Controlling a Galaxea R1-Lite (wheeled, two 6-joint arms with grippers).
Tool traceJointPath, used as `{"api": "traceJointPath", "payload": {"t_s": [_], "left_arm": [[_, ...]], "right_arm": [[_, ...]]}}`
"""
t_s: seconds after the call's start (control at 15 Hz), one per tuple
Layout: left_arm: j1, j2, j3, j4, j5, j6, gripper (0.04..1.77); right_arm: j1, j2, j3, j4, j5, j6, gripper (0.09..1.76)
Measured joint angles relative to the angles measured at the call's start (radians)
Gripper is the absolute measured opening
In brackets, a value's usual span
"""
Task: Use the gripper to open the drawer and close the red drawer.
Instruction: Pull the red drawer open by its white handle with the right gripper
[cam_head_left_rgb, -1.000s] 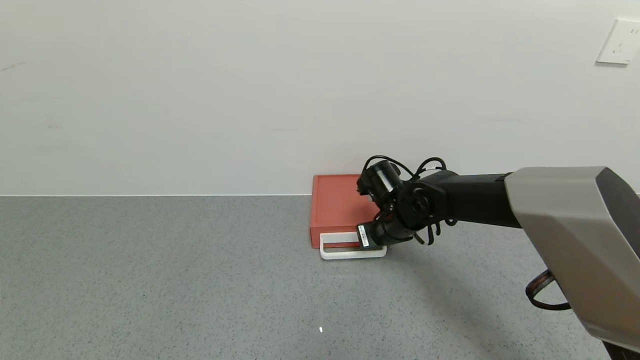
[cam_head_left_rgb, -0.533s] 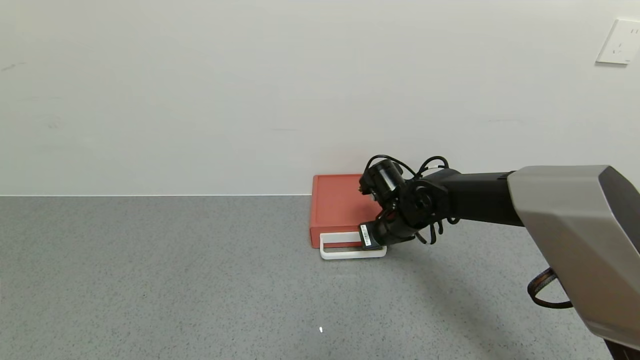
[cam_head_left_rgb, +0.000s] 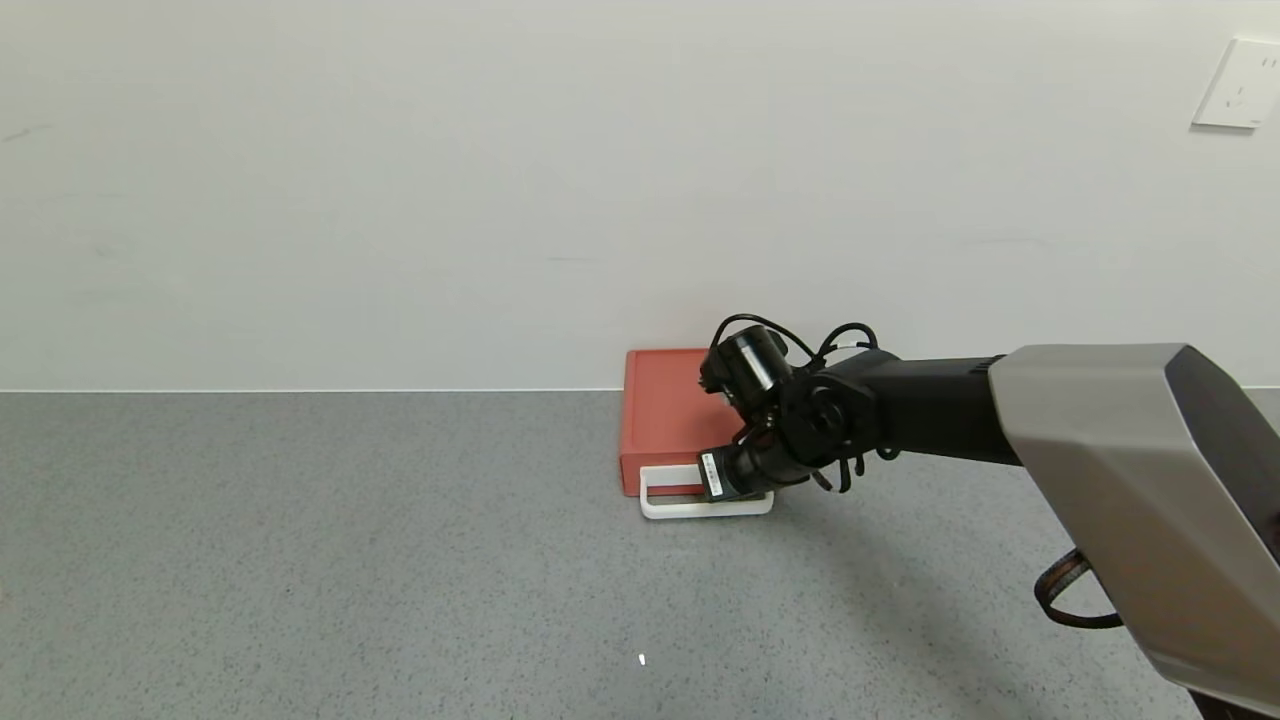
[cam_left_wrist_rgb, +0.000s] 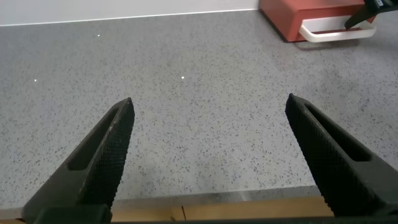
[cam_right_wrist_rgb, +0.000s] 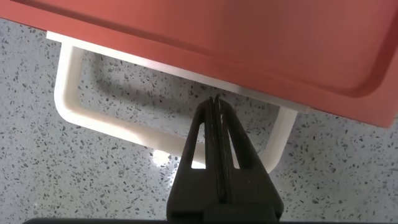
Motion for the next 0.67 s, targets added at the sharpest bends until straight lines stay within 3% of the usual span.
{"api": "traceJointPath", "payload": {"t_s": [0.67], "left_arm": [[0.0, 0.0, 0.001, -0.011, 0.0, 0.0, 1.75]], "right_arm": [[0.024, 0.006, 0.0, 0.046, 0.032, 0.004, 0.11]]}}
